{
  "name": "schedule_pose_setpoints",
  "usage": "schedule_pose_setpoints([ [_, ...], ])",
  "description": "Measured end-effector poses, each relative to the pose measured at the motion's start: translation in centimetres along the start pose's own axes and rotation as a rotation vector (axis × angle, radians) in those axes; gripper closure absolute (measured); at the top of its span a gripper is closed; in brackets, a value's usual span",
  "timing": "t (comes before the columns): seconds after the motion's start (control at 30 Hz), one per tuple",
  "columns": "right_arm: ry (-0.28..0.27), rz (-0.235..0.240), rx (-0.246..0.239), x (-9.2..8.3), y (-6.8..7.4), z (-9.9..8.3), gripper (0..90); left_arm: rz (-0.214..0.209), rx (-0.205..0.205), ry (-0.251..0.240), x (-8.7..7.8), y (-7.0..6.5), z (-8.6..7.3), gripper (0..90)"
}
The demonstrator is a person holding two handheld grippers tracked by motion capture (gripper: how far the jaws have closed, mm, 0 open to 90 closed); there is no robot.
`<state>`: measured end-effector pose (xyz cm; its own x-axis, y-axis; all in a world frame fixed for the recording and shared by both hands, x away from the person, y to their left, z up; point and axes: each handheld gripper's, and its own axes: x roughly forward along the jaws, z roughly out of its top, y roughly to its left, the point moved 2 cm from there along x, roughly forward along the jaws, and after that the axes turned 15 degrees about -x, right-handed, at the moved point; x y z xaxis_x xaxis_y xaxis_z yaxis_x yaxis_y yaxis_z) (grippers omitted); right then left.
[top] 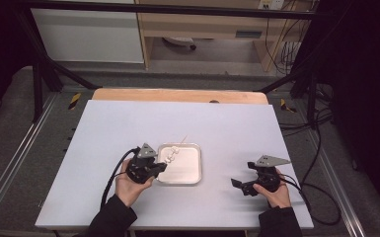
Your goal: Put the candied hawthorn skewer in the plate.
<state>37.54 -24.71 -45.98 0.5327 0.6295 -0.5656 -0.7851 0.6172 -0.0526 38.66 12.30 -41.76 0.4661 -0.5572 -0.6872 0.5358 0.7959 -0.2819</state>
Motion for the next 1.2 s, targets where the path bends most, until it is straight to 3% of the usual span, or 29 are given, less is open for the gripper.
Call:
schedule_pose_setpoints([
  [0.3,0.009,-0.008,0.008,-0.2,-0.3,-0.5,0.7,0.049,0.012,0.087,2.6,-0.4,-0.1,88.2],
  [0.47,0.026,-0.014,0.007,-0.1,-0.3,-0.7,0.6,0.07,0.033,0.122,3.3,-0.5,-0.5,88.2],
  [0.67,0.027,-0.016,0.006,-0.1,-0.3,-0.7,0.7,0.087,0.03,0.152,3.8,-0.3,-1.1,88.0],
  [0.8,0.024,-0.015,0.008,-0.1,-0.3,-0.7,0.6,0.08,0.01,0.156,3.8,-0.2,-1.0,87.8],
  [0.97,0.023,-0.013,0.009,-0.1,-0.3,-0.7,0.6,0.083,0.014,0.153,3.7,-0.2,-1.0,85.8],
  [1.2,0.021,-0.015,0.008,-0.2,-0.3,-0.7,0.7,0.052,0.026,0.101,2.2,0.2,-0.7,73.6],
])
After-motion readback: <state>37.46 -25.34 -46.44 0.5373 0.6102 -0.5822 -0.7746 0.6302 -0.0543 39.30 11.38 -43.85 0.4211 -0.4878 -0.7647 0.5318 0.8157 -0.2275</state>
